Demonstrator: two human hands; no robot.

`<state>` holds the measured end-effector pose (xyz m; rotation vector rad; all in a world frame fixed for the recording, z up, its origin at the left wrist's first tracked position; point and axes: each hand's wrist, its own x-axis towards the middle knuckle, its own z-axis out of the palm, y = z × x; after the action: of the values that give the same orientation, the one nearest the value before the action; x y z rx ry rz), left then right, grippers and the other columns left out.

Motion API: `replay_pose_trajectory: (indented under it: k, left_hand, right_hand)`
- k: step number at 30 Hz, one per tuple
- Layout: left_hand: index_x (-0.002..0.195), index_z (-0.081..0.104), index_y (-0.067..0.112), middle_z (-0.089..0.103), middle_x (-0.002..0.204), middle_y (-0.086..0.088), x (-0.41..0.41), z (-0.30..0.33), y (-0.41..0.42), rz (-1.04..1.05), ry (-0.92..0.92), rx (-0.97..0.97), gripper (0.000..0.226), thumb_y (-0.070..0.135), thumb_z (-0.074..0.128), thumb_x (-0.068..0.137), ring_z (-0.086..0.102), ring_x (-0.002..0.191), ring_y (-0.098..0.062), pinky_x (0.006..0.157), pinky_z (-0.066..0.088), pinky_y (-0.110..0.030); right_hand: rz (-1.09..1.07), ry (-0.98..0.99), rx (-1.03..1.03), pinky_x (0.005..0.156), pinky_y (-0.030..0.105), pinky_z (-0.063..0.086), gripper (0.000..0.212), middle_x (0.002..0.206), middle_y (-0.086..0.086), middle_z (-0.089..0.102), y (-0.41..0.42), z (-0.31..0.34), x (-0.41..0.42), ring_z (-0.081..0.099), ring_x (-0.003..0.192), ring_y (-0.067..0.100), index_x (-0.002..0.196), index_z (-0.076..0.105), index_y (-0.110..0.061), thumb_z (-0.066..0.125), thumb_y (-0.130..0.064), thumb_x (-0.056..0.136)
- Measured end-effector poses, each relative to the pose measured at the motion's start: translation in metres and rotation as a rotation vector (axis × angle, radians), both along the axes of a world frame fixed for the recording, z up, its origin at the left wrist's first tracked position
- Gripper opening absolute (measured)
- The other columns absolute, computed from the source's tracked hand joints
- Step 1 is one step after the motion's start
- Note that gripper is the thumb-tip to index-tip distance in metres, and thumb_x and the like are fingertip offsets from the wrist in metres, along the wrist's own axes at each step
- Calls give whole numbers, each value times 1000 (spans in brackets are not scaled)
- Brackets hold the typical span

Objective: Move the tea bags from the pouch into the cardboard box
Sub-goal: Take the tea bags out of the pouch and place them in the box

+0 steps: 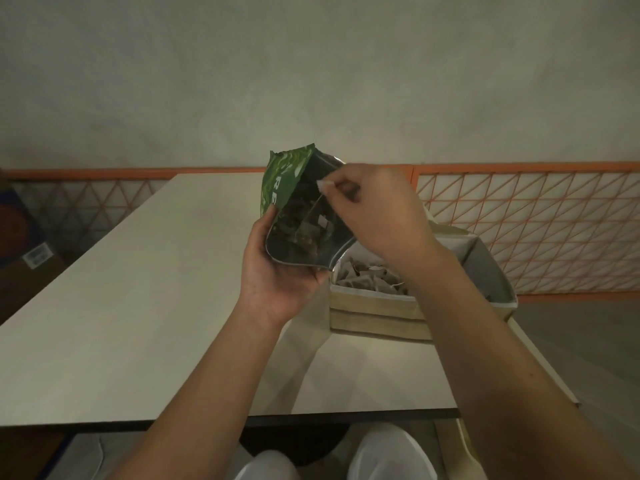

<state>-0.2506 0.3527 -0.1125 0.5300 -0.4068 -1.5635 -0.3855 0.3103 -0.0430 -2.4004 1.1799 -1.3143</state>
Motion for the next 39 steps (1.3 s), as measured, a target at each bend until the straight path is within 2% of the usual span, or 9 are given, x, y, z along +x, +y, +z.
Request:
replay_pose_trajectory:
  k: [2, 6, 11, 15, 25, 28, 32, 37, 39]
  left_hand:
    - [138, 63, 21, 60, 145, -14, -1, 0, -2, -8, 11, 4, 60, 57, 58, 91, 56, 133, -33, 92, 57, -36]
    - [136, 66, 23, 61, 143, -13, -3, -1, -3, -19, 16, -11, 57, 58, 55, 92, 63, 117, -31, 82, 59, -33]
    - [137, 65, 23, 61, 143, -13, -4, -4, -4, -17, 28, -25, 57, 59, 53, 94, 64, 115, -32, 86, 58, -34]
    - [134, 66, 22, 61, 142, -14, -5, -5, -3, -21, 50, -41, 57, 58, 54, 92, 66, 111, -32, 87, 57, -35]
    - [123, 73, 18, 66, 133, -15, -6, -5, 1, -47, 62, -52, 54, 57, 57, 89, 69, 104, -32, 77, 62, -34]
    - [117, 78, 16, 61, 142, -15, -7, -4, 2, -43, 62, -42, 53, 55, 60, 85, 66, 109, -33, 77, 62, -36]
    - [126, 72, 18, 57, 146, -15, -7, -4, 2, -42, 37, -42, 56, 56, 58, 87, 66, 107, -32, 73, 62, -35]
    - [120, 76, 19, 65, 137, -13, -2, -2, 3, -22, -27, -22, 54, 58, 54, 91, 67, 110, -30, 84, 57, -34]
    - [120, 77, 18, 66, 136, -12, 1, -1, 5, -13, -40, -4, 53, 57, 52, 94, 67, 112, -30, 85, 58, -34]
  right_hand:
    - [6, -137, 26, 63, 32, 54, 14, 81, -11, 70, 2, 7, -8, 63, 68, 6, 96, 72, -26, 61, -34, 94]
    - [61, -328, 121, 69, 36, 58, 9, 79, -6, 72, 1, 19, -25, 67, 67, 11, 96, 70, -21, 63, -26, 93]
    - [105, -587, 209, 55, 31, 58, 16, 82, 3, 73, 5, 29, -52, 67, 55, 19, 106, 63, -8, 57, -20, 98]
    - [98, -704, 160, 54, 33, 58, 19, 88, 9, 72, 5, 31, -71, 69, 56, 25, 107, 60, -4, 55, -20, 99]
    - [-108, -421, 324, 72, 34, 60, 10, 91, -1, 70, -17, -33, -92, 68, 75, 16, 105, 63, -21, 55, -21, 98]
    - [-172, -207, 320, 70, 11, 44, 23, 114, -7, 63, -18, -48, -93, 60, 94, 6, 118, 65, -24, 56, -24, 97]
    - [-63, -263, 267, 69, -3, 39, 30, 120, -10, 57, -7, -41, -63, 51, 92, -13, 126, 60, -25, 53, -33, 98]
    - [187, -128, 59, 95, 24, 44, 58, 136, -9, 46, -3, -10, -8, 47, 121, 6, 148, 30, -41, 56, -41, 95]
    - [255, -35, -13, 98, 33, 46, 54, 130, -6, 49, -11, 0, 8, 50, 118, 9, 146, 35, -40, 56, -32, 96]
